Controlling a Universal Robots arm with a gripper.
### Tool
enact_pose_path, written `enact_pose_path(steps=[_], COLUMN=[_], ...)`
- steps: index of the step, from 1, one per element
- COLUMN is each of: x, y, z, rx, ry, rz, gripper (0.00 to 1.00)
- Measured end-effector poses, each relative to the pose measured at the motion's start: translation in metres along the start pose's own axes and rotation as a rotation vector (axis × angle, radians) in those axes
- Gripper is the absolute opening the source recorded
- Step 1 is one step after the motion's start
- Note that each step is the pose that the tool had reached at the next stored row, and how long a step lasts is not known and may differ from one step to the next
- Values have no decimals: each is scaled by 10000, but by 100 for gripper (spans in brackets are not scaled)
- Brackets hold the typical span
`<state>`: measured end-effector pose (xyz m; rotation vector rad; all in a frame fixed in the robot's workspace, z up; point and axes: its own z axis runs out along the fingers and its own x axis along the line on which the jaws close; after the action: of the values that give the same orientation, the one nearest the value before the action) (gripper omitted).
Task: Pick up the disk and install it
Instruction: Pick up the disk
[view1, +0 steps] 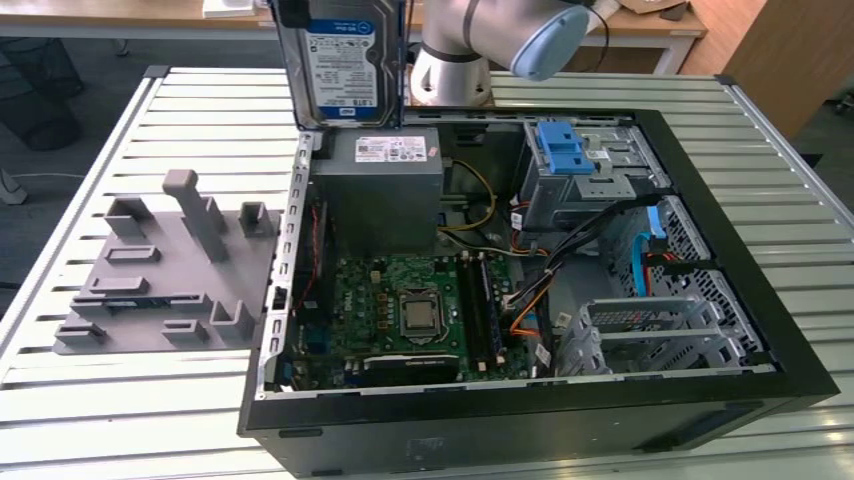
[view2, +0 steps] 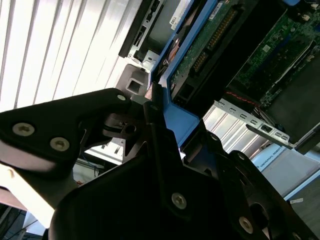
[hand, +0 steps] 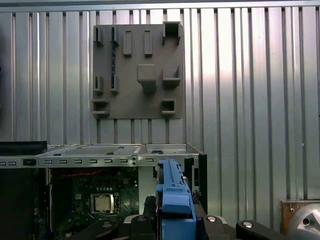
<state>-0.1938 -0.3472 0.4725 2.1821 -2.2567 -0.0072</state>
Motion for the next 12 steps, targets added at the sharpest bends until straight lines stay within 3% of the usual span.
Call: enact_pose_path(steps=[4,12], x=[33,48], y=[-89,-343], z=[-1,-2], rx=[-20,-78], ry=[2,5], rz=[-1,0], gripper=[36,36])
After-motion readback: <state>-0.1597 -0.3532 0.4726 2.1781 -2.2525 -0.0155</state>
